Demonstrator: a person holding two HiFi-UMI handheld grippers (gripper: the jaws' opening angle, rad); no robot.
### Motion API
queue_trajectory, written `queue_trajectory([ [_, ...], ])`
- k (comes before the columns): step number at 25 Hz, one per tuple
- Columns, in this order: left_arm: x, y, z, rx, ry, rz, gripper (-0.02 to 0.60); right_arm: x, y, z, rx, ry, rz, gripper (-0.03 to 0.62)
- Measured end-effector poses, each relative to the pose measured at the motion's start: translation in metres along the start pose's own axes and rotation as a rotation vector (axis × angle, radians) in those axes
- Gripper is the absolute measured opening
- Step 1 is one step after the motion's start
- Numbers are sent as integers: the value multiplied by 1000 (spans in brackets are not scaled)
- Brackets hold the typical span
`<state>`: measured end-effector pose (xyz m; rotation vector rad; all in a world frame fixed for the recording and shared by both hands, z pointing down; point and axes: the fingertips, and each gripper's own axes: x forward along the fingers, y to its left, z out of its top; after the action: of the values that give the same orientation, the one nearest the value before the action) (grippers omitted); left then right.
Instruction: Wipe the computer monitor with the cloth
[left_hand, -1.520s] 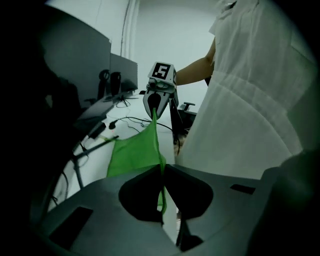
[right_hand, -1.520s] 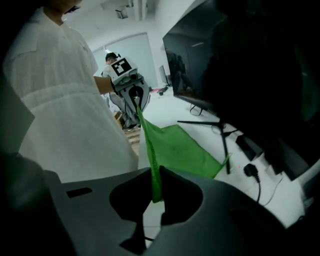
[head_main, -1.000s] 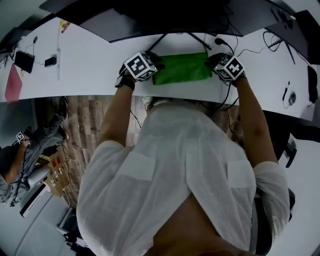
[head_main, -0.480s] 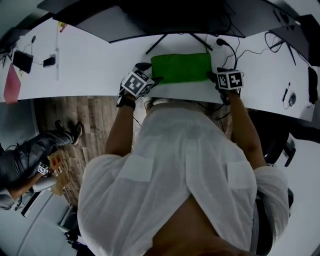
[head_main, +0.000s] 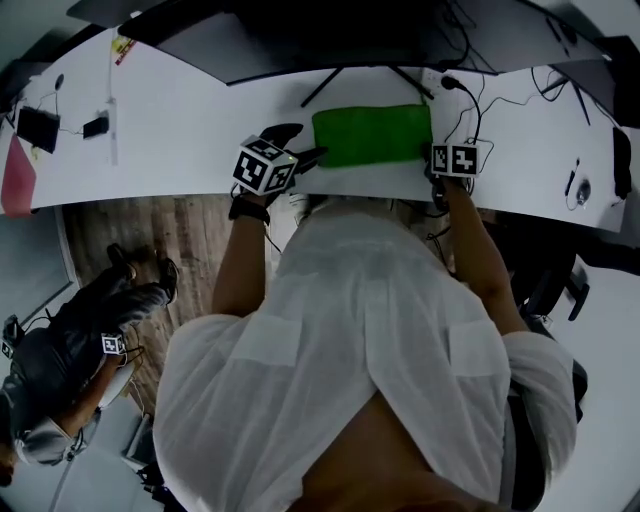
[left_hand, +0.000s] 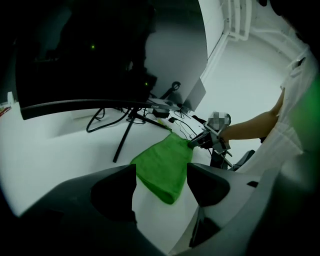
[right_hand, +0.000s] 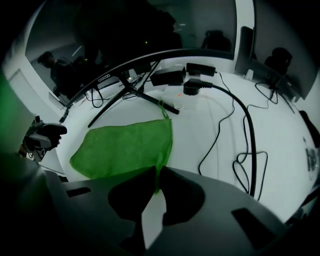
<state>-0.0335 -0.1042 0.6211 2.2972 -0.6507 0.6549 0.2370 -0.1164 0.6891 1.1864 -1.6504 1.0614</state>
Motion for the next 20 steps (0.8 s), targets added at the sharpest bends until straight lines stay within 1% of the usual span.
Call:
queue_trajectory([
  [2,-9,6,-1,2,-4,-7,302,-8,10,9,-43,-21,-41,32],
  [3,-12,8,-3,3,-4,-15,302,-14,18,16,-96,-31,-64,31],
  [5,-17,9,-6,2,0,-29,302,-23,46,31,-255,-39,-100,29],
  [7,-24,12,-9,4,3,-32,302,-24,91,39,-435,-27,-102,29],
  [10,-34,15,-12,2,-4,-34,302,-11,155,39,-687,-14,-106,29],
  [12,-40,16,-13,4,-7,-35,302,2,192,33,-806,-8,-91,29],
  [14,-45,17,-14,2,-12,-36,303,15,223,18,-842,13,-31,31],
  [16,-51,18,-15,-9,-27,-42,302,28,244,0,-811,35,58,44],
  [17,-54,19,-16,-18,-38,-46,302,33,252,-8,-769,43,111,89],
  [18,-57,20,-17,-29,-50,-52,302,34,260,-12,-720,45,165,164],
  [19,-60,22,-17,-40,-63,-57,302,31,267,-13,-672,39,213,213],
  [20,-64,23,-18,-49,-74,-62,302,26,272,-12,-629,25,250,243],
])
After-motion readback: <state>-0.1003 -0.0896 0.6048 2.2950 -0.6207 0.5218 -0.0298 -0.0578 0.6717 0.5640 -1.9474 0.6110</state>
